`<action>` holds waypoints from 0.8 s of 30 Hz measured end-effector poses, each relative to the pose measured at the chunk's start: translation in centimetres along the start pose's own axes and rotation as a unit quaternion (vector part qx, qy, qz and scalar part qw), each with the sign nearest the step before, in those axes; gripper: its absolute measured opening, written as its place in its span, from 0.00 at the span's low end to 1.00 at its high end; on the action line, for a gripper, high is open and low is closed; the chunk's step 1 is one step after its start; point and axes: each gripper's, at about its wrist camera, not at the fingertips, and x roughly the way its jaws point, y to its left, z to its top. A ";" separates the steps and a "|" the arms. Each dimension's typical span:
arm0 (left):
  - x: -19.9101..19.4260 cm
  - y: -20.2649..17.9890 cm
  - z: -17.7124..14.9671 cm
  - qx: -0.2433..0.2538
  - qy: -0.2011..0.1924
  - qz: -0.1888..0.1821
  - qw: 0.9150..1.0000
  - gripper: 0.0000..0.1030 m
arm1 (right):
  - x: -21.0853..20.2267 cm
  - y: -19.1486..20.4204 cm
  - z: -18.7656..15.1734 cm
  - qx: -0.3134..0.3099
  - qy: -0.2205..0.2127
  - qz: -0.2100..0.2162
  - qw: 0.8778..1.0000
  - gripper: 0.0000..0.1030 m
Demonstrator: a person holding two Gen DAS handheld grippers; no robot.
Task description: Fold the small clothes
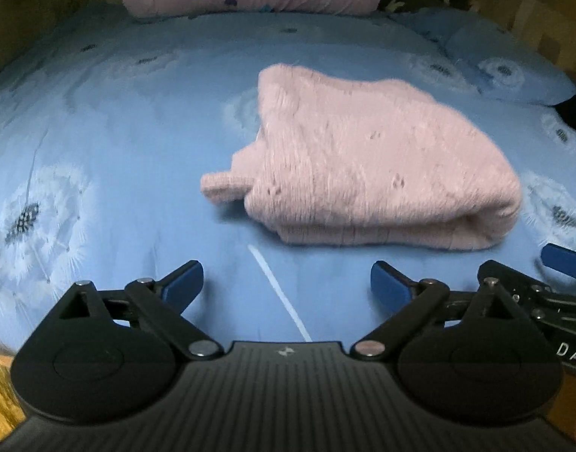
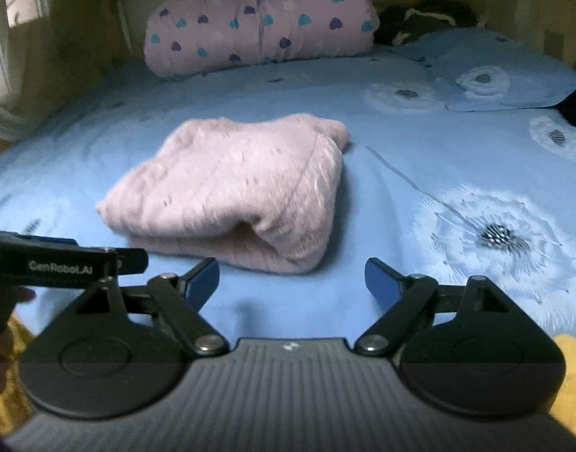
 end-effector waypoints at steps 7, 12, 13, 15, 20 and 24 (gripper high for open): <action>1.4 -0.4 -0.7 0.001 0.014 0.024 1.000 1.00 | 1.3 -0.4 -1.7 0.014 0.024 -0.026 0.999 0.83; 1.8 -0.5 -0.7 -0.001 0.015 0.028 0.999 1.00 | 1.4 0.0 -2.4 0.007 0.012 -0.032 0.999 0.84; 1.8 -0.5 -0.7 0.000 0.015 0.029 0.999 1.00 | 1.5 0.0 -2.4 0.008 0.012 -0.032 0.999 0.84; 1.8 -0.4 -0.6 0.001 0.015 0.030 0.999 1.00 | 1.5 -0.1 -2.5 0.011 0.011 -0.030 0.999 0.84; 1.7 -0.4 -0.6 0.002 0.016 0.028 0.999 1.00 | 1.4 -0.1 -2.7 0.009 0.006 -0.029 1.000 0.84; 1.8 -0.5 -0.6 0.002 0.016 0.029 0.999 1.00 | 1.5 0.0 -2.8 0.010 0.003 -0.031 0.999 0.84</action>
